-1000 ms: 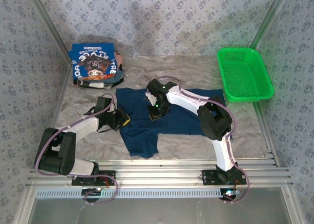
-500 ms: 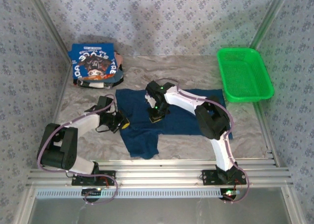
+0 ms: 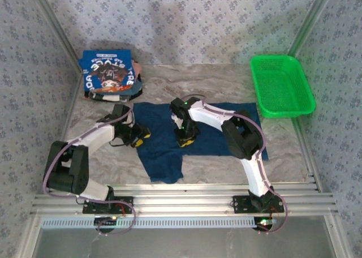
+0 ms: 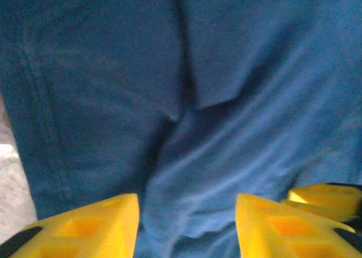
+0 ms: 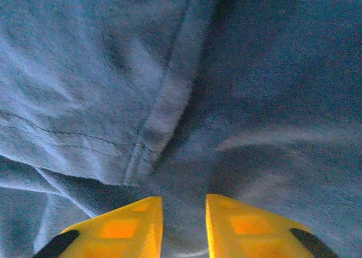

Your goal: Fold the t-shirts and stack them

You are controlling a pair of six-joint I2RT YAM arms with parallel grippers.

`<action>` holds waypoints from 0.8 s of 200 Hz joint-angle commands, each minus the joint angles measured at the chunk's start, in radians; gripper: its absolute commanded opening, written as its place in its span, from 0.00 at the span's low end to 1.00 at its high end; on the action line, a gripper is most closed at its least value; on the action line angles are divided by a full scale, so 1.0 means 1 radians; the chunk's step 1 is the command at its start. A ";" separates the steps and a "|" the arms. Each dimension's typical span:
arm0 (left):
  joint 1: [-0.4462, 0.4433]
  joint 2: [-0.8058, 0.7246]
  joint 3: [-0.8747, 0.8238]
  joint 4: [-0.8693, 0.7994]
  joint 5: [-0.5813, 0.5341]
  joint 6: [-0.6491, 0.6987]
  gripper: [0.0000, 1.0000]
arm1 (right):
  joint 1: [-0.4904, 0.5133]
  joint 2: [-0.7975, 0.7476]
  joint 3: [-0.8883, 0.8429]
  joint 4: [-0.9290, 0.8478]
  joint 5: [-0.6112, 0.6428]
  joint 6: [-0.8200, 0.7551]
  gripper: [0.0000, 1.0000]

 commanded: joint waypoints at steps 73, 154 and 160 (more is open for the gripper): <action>-0.005 0.278 0.379 0.000 -0.123 0.052 0.45 | -0.242 -0.330 -0.215 0.221 -0.043 0.069 0.61; 0.031 0.476 0.417 0.037 -0.268 0.085 0.36 | -0.399 -0.328 -0.421 0.255 0.171 0.179 0.66; 0.035 0.486 0.425 0.024 -0.284 0.102 0.36 | -0.411 -0.323 -0.426 0.248 0.200 0.188 0.67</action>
